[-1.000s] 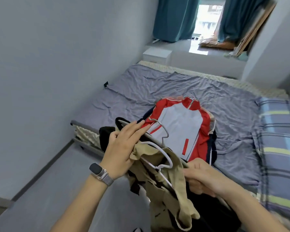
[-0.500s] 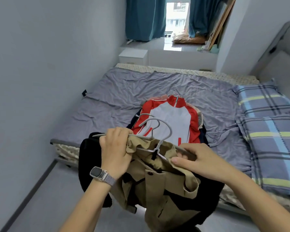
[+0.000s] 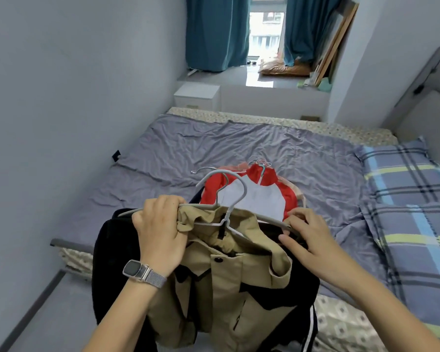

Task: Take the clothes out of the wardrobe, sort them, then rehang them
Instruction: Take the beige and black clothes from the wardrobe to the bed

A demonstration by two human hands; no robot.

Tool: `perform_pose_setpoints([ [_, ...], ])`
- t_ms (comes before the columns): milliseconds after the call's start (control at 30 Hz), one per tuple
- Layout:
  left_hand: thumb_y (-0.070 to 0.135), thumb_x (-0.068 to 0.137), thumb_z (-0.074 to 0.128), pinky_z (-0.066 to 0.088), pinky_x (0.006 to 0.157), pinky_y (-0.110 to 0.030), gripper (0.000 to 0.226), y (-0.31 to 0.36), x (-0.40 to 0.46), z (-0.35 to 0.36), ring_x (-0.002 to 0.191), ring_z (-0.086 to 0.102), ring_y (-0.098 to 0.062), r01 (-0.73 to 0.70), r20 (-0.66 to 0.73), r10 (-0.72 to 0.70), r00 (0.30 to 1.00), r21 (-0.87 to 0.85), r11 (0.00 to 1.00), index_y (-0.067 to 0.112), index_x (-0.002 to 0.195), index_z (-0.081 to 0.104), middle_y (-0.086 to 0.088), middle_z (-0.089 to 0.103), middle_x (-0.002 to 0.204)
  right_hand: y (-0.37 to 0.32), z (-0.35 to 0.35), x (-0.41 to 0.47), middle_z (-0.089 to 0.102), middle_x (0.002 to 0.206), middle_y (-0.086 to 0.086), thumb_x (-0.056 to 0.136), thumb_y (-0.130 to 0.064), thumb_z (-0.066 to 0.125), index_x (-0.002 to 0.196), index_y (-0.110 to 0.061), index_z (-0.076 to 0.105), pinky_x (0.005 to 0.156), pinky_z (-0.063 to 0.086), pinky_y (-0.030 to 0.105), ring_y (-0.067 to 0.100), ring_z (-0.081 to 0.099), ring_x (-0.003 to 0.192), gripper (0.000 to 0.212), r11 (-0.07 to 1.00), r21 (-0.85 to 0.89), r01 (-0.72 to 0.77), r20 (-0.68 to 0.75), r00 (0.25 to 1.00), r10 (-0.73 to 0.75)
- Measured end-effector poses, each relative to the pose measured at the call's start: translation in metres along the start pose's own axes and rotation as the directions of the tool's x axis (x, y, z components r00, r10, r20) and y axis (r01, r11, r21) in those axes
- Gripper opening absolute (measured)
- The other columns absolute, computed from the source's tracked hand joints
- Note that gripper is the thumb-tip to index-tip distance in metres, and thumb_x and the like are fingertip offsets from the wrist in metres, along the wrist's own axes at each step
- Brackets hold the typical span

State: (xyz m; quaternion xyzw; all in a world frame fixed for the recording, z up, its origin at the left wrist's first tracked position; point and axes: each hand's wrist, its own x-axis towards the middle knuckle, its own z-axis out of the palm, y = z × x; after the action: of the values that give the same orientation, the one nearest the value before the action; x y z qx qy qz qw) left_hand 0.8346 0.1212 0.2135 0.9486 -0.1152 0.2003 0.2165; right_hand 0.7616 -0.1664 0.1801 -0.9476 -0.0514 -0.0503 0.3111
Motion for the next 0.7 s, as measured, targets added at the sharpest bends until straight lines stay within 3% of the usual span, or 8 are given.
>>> perform_pose_setpoints([
  [100, 0.022, 0.070, 0.050, 0.023, 0.072, -0.035, 0.022, 0.015, 0.026, 0.018, 0.090, 0.049, -0.028, -0.001, -0.003, 0.001, 1.000, 0.004, 1.000, 0.020, 0.091, 0.058, 0.003, 0.060, 0.092, 0.018, -0.019, 0.033, 0.049, 0.087, -0.018, 0.094, -0.034, 0.050, 0.084, -0.033, 0.045, 0.075, 0.039, 0.026, 0.001, 0.048, 0.088, 0.011, 0.999, 0.002, 0.048, 0.046, 0.998, -0.048],
  [200, 0.026, 0.073, 0.045, 0.023, 0.073, -0.034, 0.023, 0.022, 0.045, 0.036, 0.090, 0.048, -0.027, 0.002, 0.014, -0.002, 1.000, 0.010, 1.000, 0.021, 0.092, 0.057, 0.004, 0.059, 0.093, 0.032, -0.032, 0.057, 0.054, 0.072, -0.011, 0.092, -0.042, 0.045, 0.078, -0.031, 0.045, 0.066, 0.044, 0.034, 0.007, 0.051, 0.073, 0.018, 0.999, 0.012, 0.031, 0.021, 0.999, -0.031],
  [300, 0.032, 0.075, 0.040, 0.025, 0.073, -0.034, 0.026, 0.027, 0.060, 0.049, 0.091, 0.045, -0.024, -0.001, 0.029, 0.000, 1.000, 0.003, 1.000, 0.023, 0.093, 0.056, 0.004, 0.055, 0.095, 0.039, -0.032, 0.075, 0.052, 0.064, -0.010, 0.094, -0.039, 0.051, 0.069, -0.032, 0.045, 0.068, 0.043, 0.038, 0.007, 0.049, 0.072, 0.026, 0.999, 0.036, -0.028, -0.071, 0.997, 0.030],
  [367, 0.025, 0.075, 0.052, 0.029, 0.077, -0.037, 0.024, 0.029, 0.072, 0.055, 0.096, 0.039, -0.022, 0.030, 0.011, -0.029, 1.000, -0.023, 0.999, 0.023, 0.098, 0.057, 0.001, 0.050, 0.103, 0.042, -0.029, 0.086, 0.053, 0.064, -0.007, 0.093, -0.038, 0.055, 0.066, -0.030, 0.049, 0.073, 0.043, 0.040, 0.007, 0.050, 0.074, 0.029, 0.991, 0.085, -0.100, -0.110, 0.988, 0.109],
  [467, 0.011, 0.072, 0.066, 0.033, 0.085, -0.041, 0.037, 0.027, 0.094, 0.063, 0.100, 0.037, -0.024, 0.061, 0.007, -0.060, 0.998, -0.052, 0.997, 0.021, 0.107, 0.057, -0.004, 0.040, 0.112, 0.051, -0.032, 0.109, 0.053, 0.066, -0.009, 0.090, -0.036, 0.060, 0.066, -0.028, 0.053, 0.078, 0.039, 0.042, 0.004, 0.050, 0.069, 0.027, 0.963, 0.165, -0.211, -0.169, 0.956, 0.238],
  [533, 0.013, 0.073, 0.066, 0.031, 0.085, -0.037, 0.033, 0.021, 0.107, 0.068, 0.100, 0.037, -0.023, 0.054, 0.026, -0.052, 0.998, -0.062, 0.997, 0.020, 0.104, 0.056, -0.003, 0.039, 0.110, 0.056, -0.044, 0.129, 0.049, 0.058, -0.013, 0.087, -0.046, 0.060, 0.068, -0.031, 0.053, 0.073, 0.035, 0.041, 0.002, 0.048, 0.061, 0.025, 0.958, 0.177, -0.225, -0.229, 0.937, 0.263],
  [633, 0.024, 0.075, 0.055, 0.025, 0.082, -0.034, 0.023, 0.013, 0.123, 0.075, 0.100, 0.037, -0.021, 0.039, 0.038, -0.036, 0.999, -0.075, 0.996, 0.021, 0.097, 0.054, -0.001, 0.039, 0.106, 0.056, -0.080, 0.169, 0.045, 0.054, -0.012, 0.074, -0.065, 0.048, 0.071, -0.020, 0.051, 0.071, 0.031, 0.039, 0.003, 0.045, 0.054, 0.045, 0.967, 0.175, -0.184, -0.291, 0.929, 0.229],
  [700, 0.026, 0.074, 0.053, 0.024, 0.081, -0.033, 0.022, 0.010, 0.135, 0.081, 0.099, 0.038, -0.020, 0.038, 0.040, -0.035, 0.999, -0.079, 0.996, 0.021, 0.095, 0.053, 0.000, 0.040, 0.104, 0.057, -0.101, 0.195, 0.043, 0.053, -0.011, 0.073, -0.067, 0.047, 0.074, -0.017, 0.050, 0.073, 0.030, 0.038, 0.003, 0.044, 0.052, 0.050, 0.973, 0.161, -0.163, -0.253, 0.946, 0.201],
])
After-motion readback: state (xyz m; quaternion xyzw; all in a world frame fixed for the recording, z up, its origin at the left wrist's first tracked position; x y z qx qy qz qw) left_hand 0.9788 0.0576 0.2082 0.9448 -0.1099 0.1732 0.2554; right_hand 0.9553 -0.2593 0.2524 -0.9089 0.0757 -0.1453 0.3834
